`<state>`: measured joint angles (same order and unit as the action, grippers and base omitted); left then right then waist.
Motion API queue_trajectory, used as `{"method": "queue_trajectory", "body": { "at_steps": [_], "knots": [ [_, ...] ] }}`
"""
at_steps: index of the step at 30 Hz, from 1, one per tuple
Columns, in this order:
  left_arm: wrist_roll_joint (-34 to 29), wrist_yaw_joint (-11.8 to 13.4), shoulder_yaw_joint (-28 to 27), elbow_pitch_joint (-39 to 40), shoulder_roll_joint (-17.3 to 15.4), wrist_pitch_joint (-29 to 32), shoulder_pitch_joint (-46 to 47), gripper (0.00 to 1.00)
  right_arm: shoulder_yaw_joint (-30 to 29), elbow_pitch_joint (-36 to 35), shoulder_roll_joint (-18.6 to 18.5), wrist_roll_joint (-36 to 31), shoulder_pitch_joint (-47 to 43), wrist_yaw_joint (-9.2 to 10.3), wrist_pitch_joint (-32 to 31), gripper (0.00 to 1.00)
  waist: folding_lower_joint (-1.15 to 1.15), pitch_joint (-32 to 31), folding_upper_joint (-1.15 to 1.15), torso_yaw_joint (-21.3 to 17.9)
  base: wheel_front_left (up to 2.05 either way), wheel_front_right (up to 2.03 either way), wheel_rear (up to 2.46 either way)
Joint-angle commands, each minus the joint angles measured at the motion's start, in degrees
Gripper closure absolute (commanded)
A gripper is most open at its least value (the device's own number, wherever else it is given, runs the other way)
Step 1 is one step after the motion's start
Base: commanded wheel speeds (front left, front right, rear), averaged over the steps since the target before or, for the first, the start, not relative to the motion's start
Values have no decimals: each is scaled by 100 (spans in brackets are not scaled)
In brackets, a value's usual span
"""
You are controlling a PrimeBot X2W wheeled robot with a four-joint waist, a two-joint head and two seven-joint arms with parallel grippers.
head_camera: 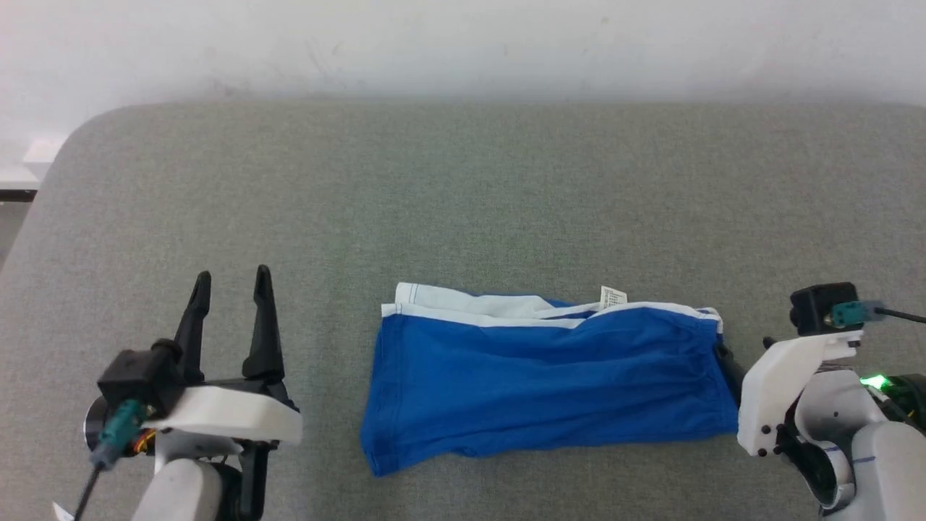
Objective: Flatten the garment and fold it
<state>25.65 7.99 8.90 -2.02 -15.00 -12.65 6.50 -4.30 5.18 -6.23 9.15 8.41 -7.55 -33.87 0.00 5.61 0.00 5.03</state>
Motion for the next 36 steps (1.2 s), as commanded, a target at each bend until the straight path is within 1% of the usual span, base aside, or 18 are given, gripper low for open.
{"method": "queue_trajectory", "body": {
  "at_steps": [1,4,10,15,16,18,21,24,31,34,36],
  "knots": [
    [-88,-42,15,-47,17,-85,62,0,-12,77,24,-88,103,6,-36,0,0,48,0,-6,0,0,0],
    [-456,-116,7,-52,72,-221,125,0,-11,418,99,-243,311,6,-142,0,0,117,0,6,0,0,0],
    [-1274,-274,-244,532,363,-232,124,0,93,1176,79,-544,768,6,-419,0,0,225,0,73,0,0,0],
    [-1536,-456,-453,656,639,-233,36,0,210,1726,30,-507,1021,6,-712,0,0,284,0,150,0,0,0],
    [-1570,-503,-490,666,678,-234,29,0,235,1811,16,-485,1055,6,-760,52,0,294,0,161,0,0,0],
    [-1617,-583,-563,645,752,-234,0,0,296,1920,-34,-437,1118,6,-750,99,0,307,0,179,0,0,0],
    [-1648,-689,-674,574,848,-234,-42,0,355,2030,-149,-306,1183,6,-699,100,0,315,0,184,0,0,0],
    [-1693,-801,-762,500,909,-234,-53,0,252,2095,-368,-213,1247,6,-657,100,0,314,0,177,0,0,0],
    [-1849,-970,-875,403,1020,-234,-15,0,-401,2402,-1022,-382,1365,6,-681,100,0,342,0,147,0,0,0],
    [-1908,-996,-914,389,1052,-234,16,0,-658,2509,-1187,-508,1441,6,-676,100,0,360,0,126,0,0,0],
    [-1960,-996,-938,371,1068,-234,23,0,-719,2521,-1258,-629,1452,6,-748,100,0,350,0,116,0,0,0]
  ]
}}
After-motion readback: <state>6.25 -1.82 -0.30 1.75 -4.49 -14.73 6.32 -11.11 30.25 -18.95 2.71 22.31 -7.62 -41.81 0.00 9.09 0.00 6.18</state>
